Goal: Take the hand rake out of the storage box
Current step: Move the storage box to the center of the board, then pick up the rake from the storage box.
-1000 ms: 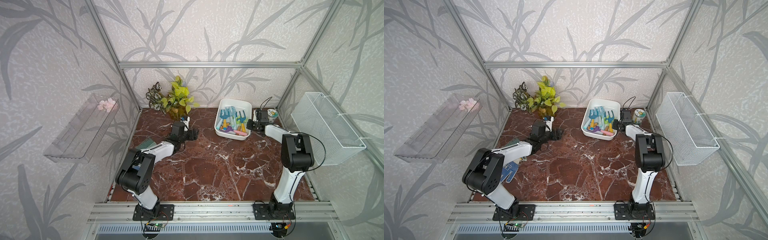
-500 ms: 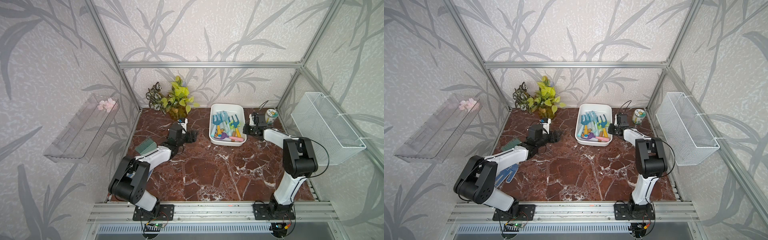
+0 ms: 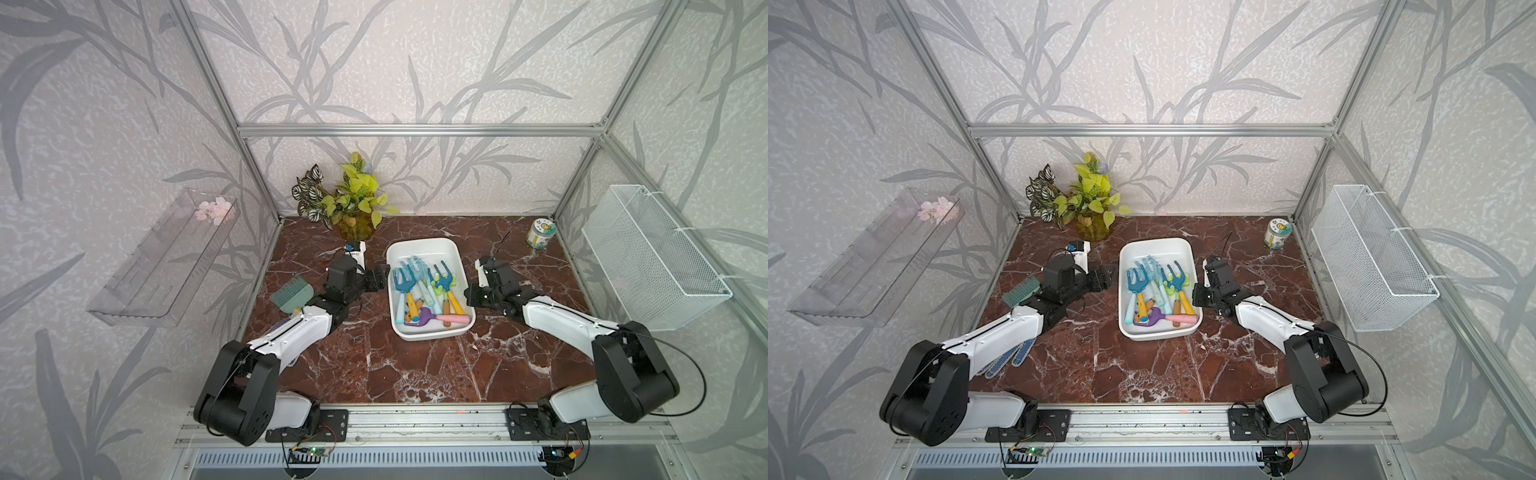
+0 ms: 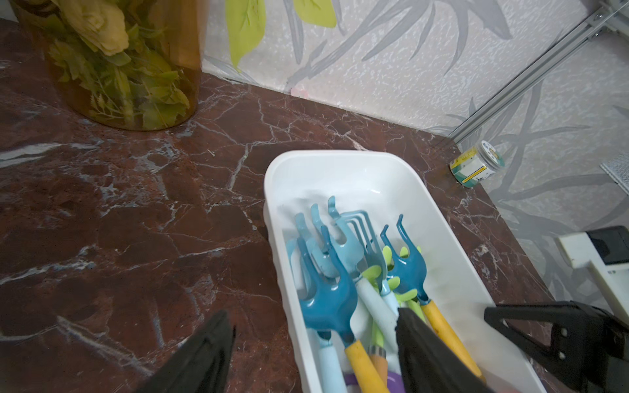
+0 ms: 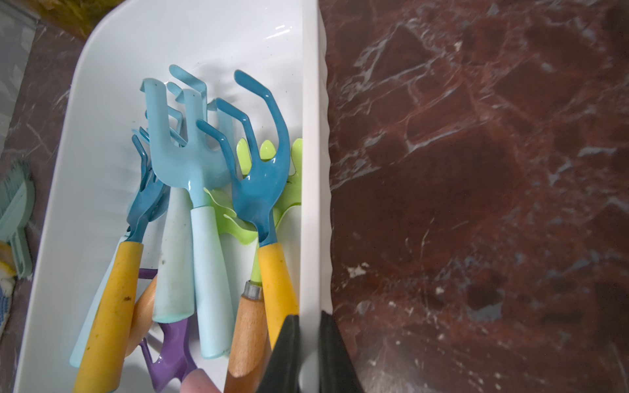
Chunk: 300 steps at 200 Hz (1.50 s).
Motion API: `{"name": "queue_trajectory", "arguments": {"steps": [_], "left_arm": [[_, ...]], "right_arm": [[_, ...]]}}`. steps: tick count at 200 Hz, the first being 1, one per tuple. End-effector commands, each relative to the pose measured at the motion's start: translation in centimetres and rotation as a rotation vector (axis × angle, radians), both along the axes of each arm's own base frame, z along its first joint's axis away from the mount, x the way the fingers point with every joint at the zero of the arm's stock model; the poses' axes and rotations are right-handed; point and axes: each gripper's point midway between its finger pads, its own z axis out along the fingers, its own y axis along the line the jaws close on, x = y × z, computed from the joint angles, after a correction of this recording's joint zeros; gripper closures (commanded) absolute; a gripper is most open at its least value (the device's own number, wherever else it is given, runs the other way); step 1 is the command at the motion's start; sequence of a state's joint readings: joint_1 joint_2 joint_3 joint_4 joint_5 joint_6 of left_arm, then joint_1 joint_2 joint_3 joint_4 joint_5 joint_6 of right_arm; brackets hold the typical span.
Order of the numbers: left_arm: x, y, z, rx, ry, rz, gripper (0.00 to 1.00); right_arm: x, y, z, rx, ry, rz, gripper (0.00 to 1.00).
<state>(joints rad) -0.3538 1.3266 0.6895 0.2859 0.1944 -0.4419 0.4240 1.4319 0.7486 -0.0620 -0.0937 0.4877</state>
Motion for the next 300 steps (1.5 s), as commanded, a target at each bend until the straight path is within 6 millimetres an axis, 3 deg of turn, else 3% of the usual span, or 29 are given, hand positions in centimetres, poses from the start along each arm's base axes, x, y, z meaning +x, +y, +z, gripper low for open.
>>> {"name": "queue_trajectory", "arguments": {"steps": [1,53,87,136,165,191,211,255,300], "left_arm": [[-2.0,1.0,-1.2,0.013,0.062,0.033,0.24],[-5.1,2.7,-2.3,0.029,0.129,0.083,0.23],[-5.1,2.6,-1.8,0.023,0.143,0.089,0.24],[-4.7,1.6,-3.0,0.056,0.207,0.071,0.23],[-4.6,1.0,-3.3,0.085,0.24,0.05,0.23],[-4.3,0.6,-2.9,0.119,0.269,0.051,0.22],[-4.1,0.1,-2.5,0.126,0.317,0.055,0.22],[-4.4,-2.9,-1.8,0.262,0.336,-0.005,0.23],[-4.1,-5.9,-3.7,0.341,0.406,-0.045,0.22]], "right_arm": [[-1.2,0.4,1.3,0.018,-0.039,-0.026,0.97],[-2.7,-0.6,0.8,0.077,-0.048,-0.122,0.99],[-2.3,-0.2,0.4,0.147,-0.047,-0.173,1.0],[-0.9,0.3,-0.3,0.189,-0.061,-0.211,1.0],[-0.1,1.1,-0.7,0.165,-0.065,-0.159,0.7],[0.3,1.3,0.1,0.109,-0.114,-0.091,0.27],[0.1,0.6,0.7,0.028,-0.127,-0.048,0.0],[0.4,-0.6,3.2,-0.106,-0.218,0.018,0.01],[0.5,-3.8,3.0,-0.151,-0.242,-0.111,0.01]]}}
